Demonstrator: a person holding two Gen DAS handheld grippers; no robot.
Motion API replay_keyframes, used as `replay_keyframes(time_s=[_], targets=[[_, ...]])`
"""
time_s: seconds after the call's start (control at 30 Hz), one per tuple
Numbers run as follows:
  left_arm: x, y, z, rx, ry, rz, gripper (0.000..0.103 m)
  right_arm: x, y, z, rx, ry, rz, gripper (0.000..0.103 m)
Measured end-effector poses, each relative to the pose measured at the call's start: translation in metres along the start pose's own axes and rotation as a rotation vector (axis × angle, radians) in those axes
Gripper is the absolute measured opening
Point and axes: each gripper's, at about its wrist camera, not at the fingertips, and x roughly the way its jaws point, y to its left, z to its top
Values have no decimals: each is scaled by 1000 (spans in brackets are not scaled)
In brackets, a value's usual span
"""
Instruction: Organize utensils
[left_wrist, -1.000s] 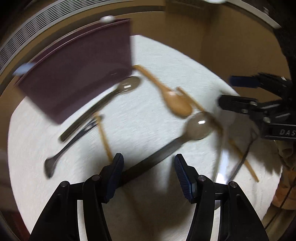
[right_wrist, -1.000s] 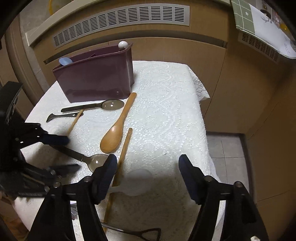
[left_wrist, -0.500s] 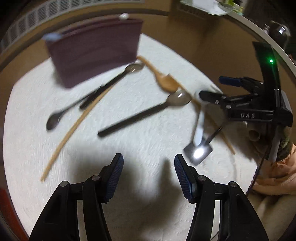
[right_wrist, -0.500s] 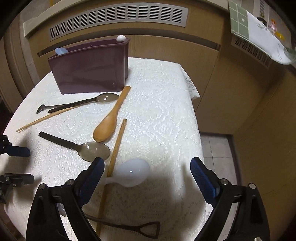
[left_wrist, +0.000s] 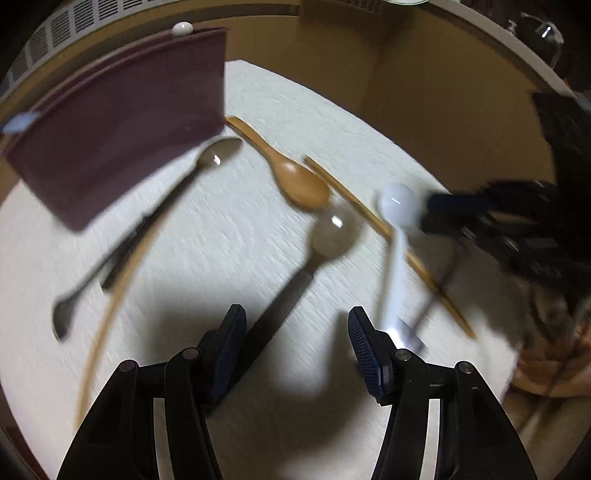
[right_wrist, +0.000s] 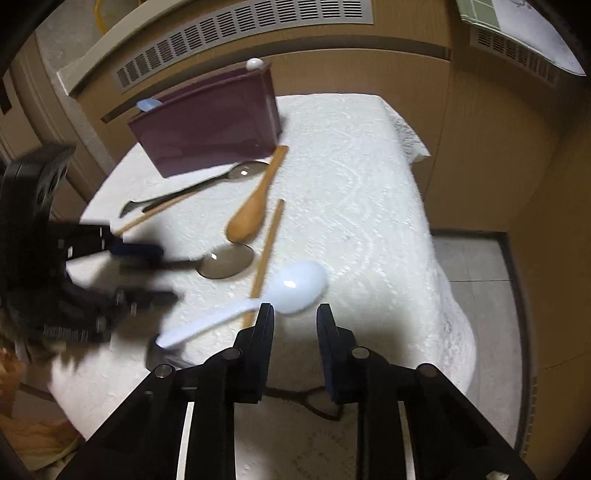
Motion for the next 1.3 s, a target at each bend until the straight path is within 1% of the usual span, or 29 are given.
replay_keyframes(time_s=[0.03,0.13,0.23,0.27,0.3,0.33,0.4,0.47,0.57,0.63,0.67,0.7,0.73,0.77,0.83,0.97,1.07,1.13,1.2,1.23,1.27,1.3], targets=[[-4,-6,-10,-4,11,-27,58,3,3,4,-8,1,8,22],[-13,-21,-31,-13,41,-59,58,21,15,24,-36,28,26,17],[-19,-25,-37,-27,43,-45,58,49,21,42,-46,75,-10,17],[-19,-24,-34,-28,33,-23,58,56,20,44,-45,92,-26,14],[-20,-23,-31,-34,24,-3,58,56,21,44,-51,84,-44,9],[-21,-19,-27,-48,14,16,58,55,22,44,-58,85,-49,8],[-20,-13,-16,-73,-6,40,58,47,17,40,-39,82,-18,7],[-13,-10,0,-72,-21,38,58,36,9,32,-18,71,-2,7],[7,-12,23,-54,-4,34,57,22,-1,23,10,53,19,7],[18,-10,39,-49,19,46,52,10,-6,21,19,23,21,7],[23,-12,42,-49,21,61,52,6,-7,21,21,14,24,7],[24,-15,46,-36,11,81,48,2,-8,21,23,1,27,7],[27,-17,49,-26,6,104,35,0,-8,22,24,-8,29,7],[26,-17,50,-33,-12,127,33,-1,-6,24,24,-15,32,7],[20,-14,46,-72,-40,131,34,-5,-3,27,22,-35,35,7],[-21,-13,23,-132,-163,181,34,-14,10,31,2,-65,57,7],[-51,-9,11,-178,-264,210,34,-18,25,32,-49,-85,33,6],[-63,-4,4,-203,-302,222,34,-14,29,31,-76,-66,7,7],[-66,-1,0,-216,-328,245,34,-9,28,27,-92,-31,-14,13],[-70,1,-3,-222,-339,258,34,-6,27,23,-88,-17,-39,25],[-75,5,-7,-234,-353,265,34,-4,25,21,-87,-13,-52,43],[-80,5,-9,-246,-366,268,34,-2,22,17,-81,-13,-67,51]])
